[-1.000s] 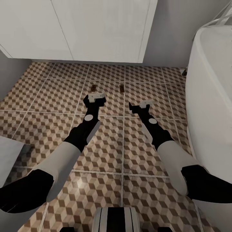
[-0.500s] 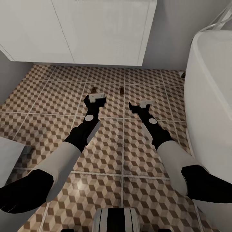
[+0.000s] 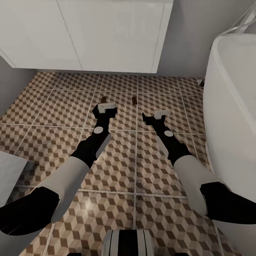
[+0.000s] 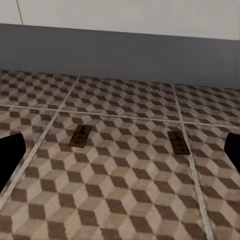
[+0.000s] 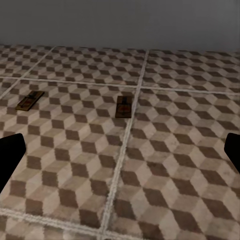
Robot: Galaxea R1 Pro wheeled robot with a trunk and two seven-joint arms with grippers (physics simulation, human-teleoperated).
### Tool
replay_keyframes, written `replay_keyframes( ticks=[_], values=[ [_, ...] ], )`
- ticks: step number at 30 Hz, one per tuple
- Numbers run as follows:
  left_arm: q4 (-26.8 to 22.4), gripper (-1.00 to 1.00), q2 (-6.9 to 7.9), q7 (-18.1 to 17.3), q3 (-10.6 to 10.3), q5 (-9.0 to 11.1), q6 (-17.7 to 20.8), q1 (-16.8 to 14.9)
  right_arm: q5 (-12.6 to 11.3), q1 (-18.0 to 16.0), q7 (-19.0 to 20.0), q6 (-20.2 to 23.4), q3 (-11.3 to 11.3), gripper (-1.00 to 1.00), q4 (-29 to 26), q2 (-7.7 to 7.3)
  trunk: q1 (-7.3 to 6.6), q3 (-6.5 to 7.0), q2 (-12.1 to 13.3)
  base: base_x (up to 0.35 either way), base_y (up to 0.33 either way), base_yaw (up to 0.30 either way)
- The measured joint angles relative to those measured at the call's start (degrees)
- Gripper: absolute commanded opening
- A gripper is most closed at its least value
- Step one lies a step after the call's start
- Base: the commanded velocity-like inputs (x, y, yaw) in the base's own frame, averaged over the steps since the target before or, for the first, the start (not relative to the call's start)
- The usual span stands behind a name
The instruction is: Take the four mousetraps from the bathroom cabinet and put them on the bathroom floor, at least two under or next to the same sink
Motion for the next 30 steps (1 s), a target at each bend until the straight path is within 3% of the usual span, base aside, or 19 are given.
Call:
replay_keyframes(
  ticks=[13, 30],
  values=[
    [-0.6, 1.00, 0.00, 0.0, 0.0, -0.1, -0.1, 0.0, 0.0, 0.0, 0.0, 0.0, 0.0, 1.00, -0.1, 0.02, 0.01, 0.00, 0.0, -0.020, 0.000, 0.000],
    [-0.7, 1.00, 0.00, 0.0, 0.0, -0.1, -0.1, 0.0, 0.0, 0.0, -0.1, 0.1, 0.0, 1.00, -0.1, 0.04, 0.04, 0.00, 0.0, -0.300, 0.000, 0.000]
  ],
)
